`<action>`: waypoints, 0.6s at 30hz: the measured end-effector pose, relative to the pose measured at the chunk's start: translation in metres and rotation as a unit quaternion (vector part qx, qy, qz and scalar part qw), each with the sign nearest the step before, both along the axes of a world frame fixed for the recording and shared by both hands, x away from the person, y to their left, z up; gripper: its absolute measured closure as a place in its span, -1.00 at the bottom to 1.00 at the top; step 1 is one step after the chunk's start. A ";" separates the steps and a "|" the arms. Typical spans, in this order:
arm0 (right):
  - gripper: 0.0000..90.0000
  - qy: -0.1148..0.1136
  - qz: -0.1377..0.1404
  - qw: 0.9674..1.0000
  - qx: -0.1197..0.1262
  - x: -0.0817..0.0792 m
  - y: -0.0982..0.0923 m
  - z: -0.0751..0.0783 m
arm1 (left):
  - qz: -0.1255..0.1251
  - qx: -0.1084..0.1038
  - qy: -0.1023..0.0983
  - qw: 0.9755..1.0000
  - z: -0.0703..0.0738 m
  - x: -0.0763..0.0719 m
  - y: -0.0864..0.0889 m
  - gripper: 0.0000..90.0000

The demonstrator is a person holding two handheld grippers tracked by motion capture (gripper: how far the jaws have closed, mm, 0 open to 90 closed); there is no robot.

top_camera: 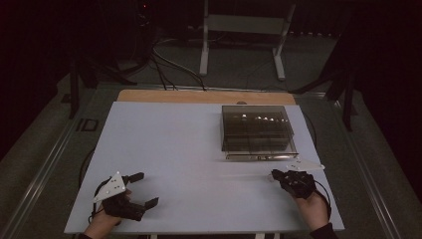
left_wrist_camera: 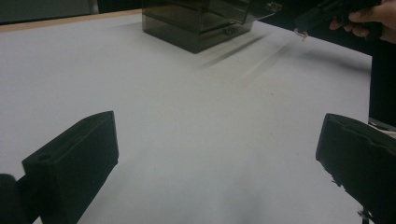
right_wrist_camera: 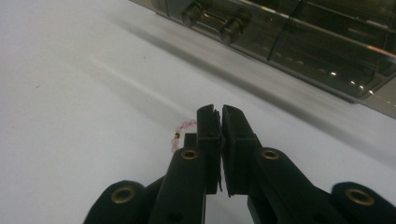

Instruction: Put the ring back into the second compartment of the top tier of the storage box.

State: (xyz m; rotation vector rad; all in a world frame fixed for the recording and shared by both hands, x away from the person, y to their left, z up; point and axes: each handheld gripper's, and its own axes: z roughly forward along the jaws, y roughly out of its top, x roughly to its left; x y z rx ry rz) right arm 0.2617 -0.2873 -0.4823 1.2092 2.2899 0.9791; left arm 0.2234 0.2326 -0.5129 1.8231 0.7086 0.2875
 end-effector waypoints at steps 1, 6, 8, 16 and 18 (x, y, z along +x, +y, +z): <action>0.93 -0.001 0.001 1.000 0.001 0.000 0.000 0.001 | 0.000 0.001 0.000 1.000 0.000 0.000 0.000 -1.00; 0.93 -0.005 0.006 1.000 0.005 -0.002 0.003 0.006 | 0.000 -0.002 0.002 1.000 0.000 0.000 0.000 -1.00; 0.93 -0.008 0.007 1.000 0.008 -0.003 0.004 0.009 | 0.000 0.000 0.004 1.000 0.000 0.001 0.001 -1.00; 0.93 -0.015 0.011 1.000 0.010 -0.004 0.006 0.015 | 0.002 -0.002 0.003 1.000 0.000 0.001 0.000 -1.00; 0.93 -0.016 0.013 1.000 0.009 -0.005 0.007 0.017 | 0.001 -0.002 0.002 1.000 0.000 0.001 0.001 -1.00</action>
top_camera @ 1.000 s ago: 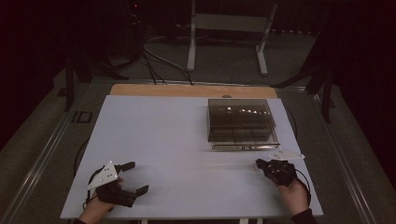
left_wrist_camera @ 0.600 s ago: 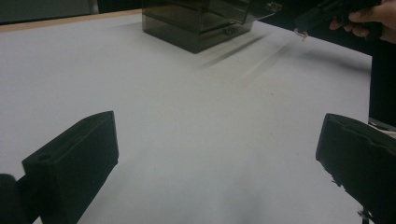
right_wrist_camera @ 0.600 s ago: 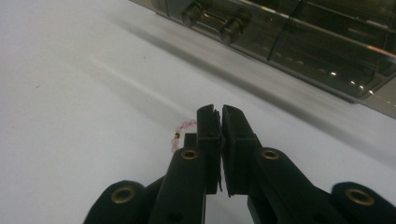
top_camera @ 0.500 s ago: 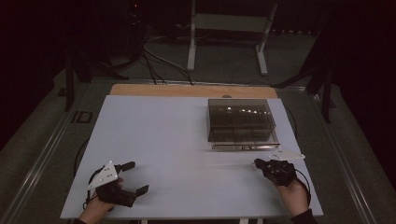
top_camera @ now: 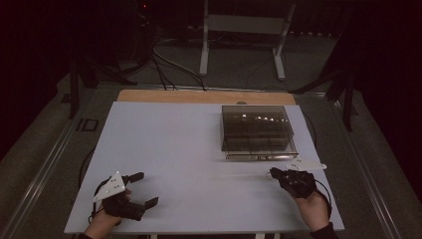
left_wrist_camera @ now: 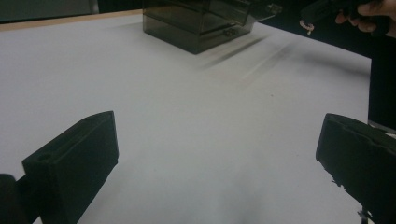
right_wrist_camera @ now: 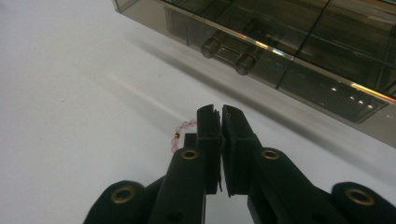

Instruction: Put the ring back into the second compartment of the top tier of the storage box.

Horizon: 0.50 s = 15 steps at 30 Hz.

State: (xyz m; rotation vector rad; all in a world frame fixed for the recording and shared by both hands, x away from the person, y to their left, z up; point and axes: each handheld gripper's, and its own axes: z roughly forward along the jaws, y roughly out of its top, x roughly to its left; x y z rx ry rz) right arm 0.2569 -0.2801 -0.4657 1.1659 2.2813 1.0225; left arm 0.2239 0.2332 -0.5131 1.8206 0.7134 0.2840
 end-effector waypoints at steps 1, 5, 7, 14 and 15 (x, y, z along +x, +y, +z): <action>0.93 0.000 0.000 1.000 0.000 0.000 0.000 0.000 | 0.000 0.000 0.000 1.000 0.000 0.000 0.000 -1.00; 0.93 -0.001 0.003 1.000 0.004 0.000 0.001 0.003 | 0.000 0.000 0.000 1.000 0.000 0.000 0.000 -1.00; 0.93 -0.002 0.003 1.000 0.006 0.000 0.001 0.004 | 0.000 0.002 0.001 1.000 0.000 0.000 0.000 -1.00; 0.93 -0.008 0.008 1.000 0.008 0.001 0.003 0.011 | 0.001 0.000 0.002 1.000 0.000 0.000 0.000 -1.00; 0.93 -0.009 0.009 1.000 0.009 0.001 0.004 0.012 | 0.001 -0.001 0.001 1.000 0.000 0.000 0.000 -1.00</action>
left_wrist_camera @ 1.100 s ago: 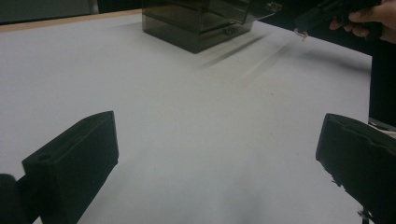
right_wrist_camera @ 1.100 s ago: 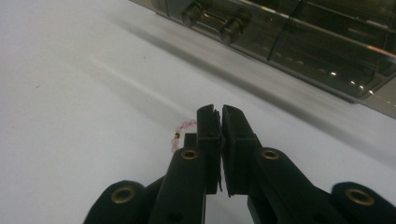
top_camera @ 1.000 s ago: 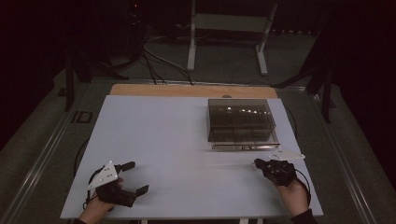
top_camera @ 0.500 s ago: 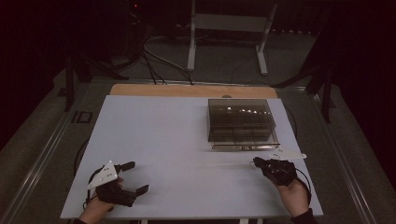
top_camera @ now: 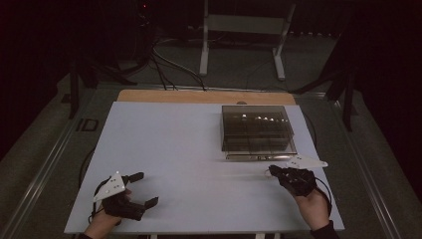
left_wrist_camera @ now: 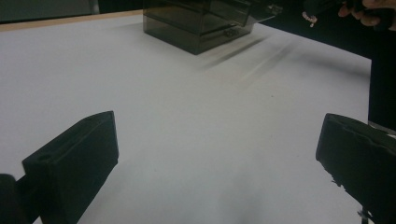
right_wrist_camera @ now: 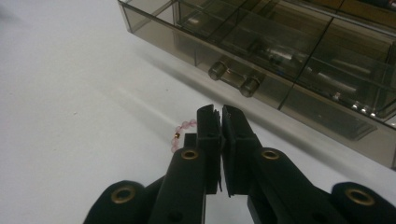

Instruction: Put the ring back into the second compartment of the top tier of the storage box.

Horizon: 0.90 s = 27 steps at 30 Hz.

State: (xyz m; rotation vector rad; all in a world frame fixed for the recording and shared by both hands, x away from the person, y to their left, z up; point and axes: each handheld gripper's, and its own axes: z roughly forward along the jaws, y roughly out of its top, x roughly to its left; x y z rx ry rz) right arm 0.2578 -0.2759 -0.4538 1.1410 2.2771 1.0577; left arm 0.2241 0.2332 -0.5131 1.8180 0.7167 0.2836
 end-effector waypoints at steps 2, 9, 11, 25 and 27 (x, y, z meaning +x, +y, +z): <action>0.93 0.000 0.002 1.000 0.000 0.000 0.001 0.001 | 0.000 0.002 0.002 1.000 0.000 0.000 0.000 -1.00; 0.93 -0.002 0.008 1.000 0.000 0.000 0.005 0.004 | 0.001 0.003 0.002 1.000 0.000 0.000 0.000 -1.00; 0.93 -0.002 0.009 1.000 0.000 0.000 0.006 0.004 | 0.001 0.000 0.000 1.000 0.000 0.000 0.000 -1.00; 0.93 -0.018 0.017 1.000 0.003 0.006 0.014 0.016 | 0.000 0.003 0.002 1.000 -0.001 0.000 0.000 -1.00; 0.93 -0.021 0.017 1.000 0.005 0.007 0.015 0.018 | 0.001 0.001 0.002 1.000 0.000 0.000 0.000 -1.00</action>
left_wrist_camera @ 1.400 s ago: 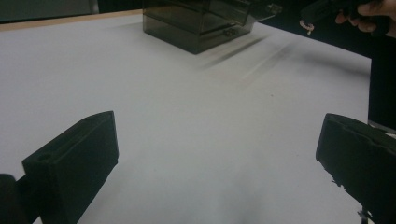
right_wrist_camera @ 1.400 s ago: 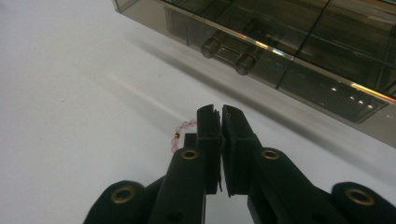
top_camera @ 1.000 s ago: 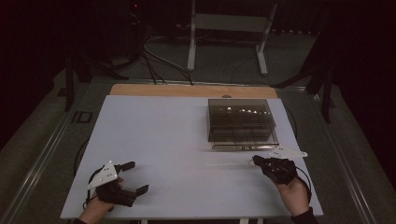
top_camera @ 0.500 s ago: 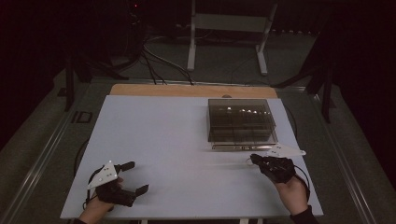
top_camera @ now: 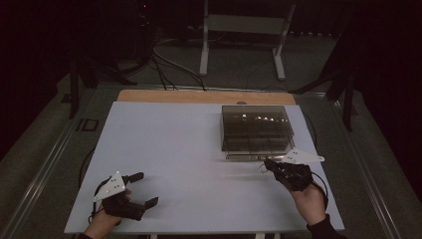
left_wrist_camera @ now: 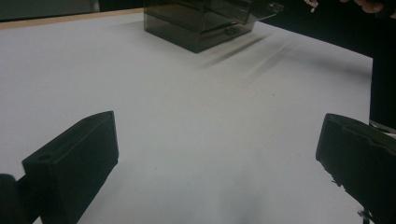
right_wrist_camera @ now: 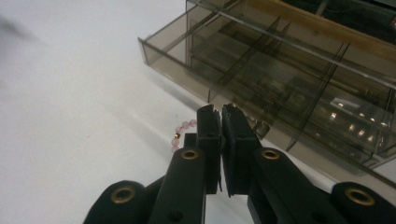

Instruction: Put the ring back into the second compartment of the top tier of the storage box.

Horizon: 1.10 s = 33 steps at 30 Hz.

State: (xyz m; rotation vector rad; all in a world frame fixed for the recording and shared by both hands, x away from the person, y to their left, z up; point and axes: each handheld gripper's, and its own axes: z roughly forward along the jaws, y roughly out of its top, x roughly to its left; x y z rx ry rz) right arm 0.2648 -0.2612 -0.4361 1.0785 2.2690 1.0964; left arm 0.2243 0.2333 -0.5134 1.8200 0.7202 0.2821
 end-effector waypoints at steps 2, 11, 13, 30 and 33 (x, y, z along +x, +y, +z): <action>0.93 -0.002 -0.001 1.000 0.001 0.002 0.001 0.001 | -0.001 0.001 0.000 1.000 0.000 0.000 0.000 -1.00; 0.93 -0.012 -0.006 1.000 0.007 0.008 0.001 0.008 | -0.001 -0.001 0.000 1.000 0.000 0.000 0.000 -1.00; 0.93 -0.014 -0.007 1.000 0.007 0.010 0.000 0.009 | -0.001 -0.001 0.000 1.000 0.000 0.000 0.000 -1.00; 0.93 -0.028 -0.023 0.999 0.010 0.033 0.001 0.021 | -0.001 0.000 0.001 1.000 0.000 0.000 0.000 -1.00; 0.93 -0.027 -0.026 0.999 0.011 0.039 0.001 0.022 | -0.001 -0.002 0.000 1.000 0.000 0.000 0.000 -1.00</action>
